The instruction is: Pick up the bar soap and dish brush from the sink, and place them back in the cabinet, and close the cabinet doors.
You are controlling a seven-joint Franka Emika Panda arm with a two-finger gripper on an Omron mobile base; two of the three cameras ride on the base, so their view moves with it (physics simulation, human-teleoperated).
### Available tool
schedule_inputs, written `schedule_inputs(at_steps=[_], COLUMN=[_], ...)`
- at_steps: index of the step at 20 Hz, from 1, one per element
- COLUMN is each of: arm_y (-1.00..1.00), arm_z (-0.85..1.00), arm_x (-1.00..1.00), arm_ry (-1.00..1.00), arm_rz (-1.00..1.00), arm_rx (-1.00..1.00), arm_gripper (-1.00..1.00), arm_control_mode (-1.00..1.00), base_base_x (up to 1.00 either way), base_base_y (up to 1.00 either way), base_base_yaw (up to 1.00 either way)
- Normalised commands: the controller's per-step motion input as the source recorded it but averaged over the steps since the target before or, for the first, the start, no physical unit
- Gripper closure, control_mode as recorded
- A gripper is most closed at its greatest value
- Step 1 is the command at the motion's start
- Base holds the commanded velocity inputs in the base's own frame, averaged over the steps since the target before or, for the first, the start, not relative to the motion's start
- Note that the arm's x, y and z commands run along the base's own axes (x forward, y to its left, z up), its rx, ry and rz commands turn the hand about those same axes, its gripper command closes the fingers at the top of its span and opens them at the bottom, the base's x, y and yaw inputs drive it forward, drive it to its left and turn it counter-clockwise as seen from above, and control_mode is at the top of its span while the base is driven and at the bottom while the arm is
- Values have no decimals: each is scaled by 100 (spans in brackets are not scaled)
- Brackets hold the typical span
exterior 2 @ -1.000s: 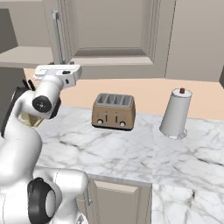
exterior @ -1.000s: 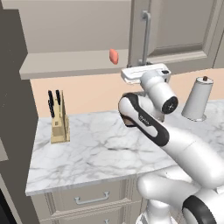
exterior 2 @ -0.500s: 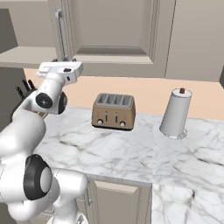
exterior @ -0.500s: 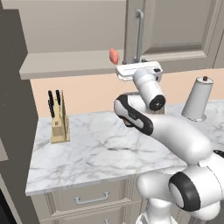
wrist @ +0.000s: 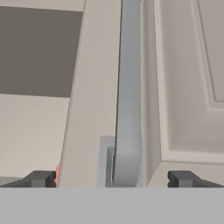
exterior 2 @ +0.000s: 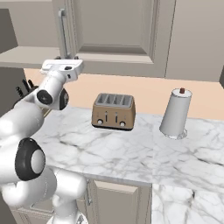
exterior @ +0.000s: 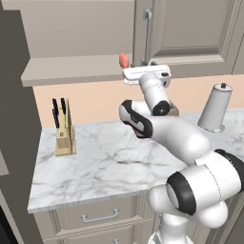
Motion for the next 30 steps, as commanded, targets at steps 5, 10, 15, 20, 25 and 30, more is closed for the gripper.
schedule_inputs(at_steps=[5,10,15,20,25,30], arm_y=[0,0,0,0,0,0], arm_z=[0,0,0,0,0,0], arm_x=[25,22,2,0,0,-4], arm_ry=[3,3,0,0,0,0], arm_rz=[-4,-4,0,0,0,0], arm_rx=[0,0,0,0,0,0], arm_gripper=[-100,-100,-100,-100,-100,-100], arm_control_mode=[-100,-100,-100,-100,-100,-100], base_base_x=[0,0,0,0,0,0], base_base_y=[0,0,0,0,0,0], base_base_yaw=[0,0,0,0,0,0])
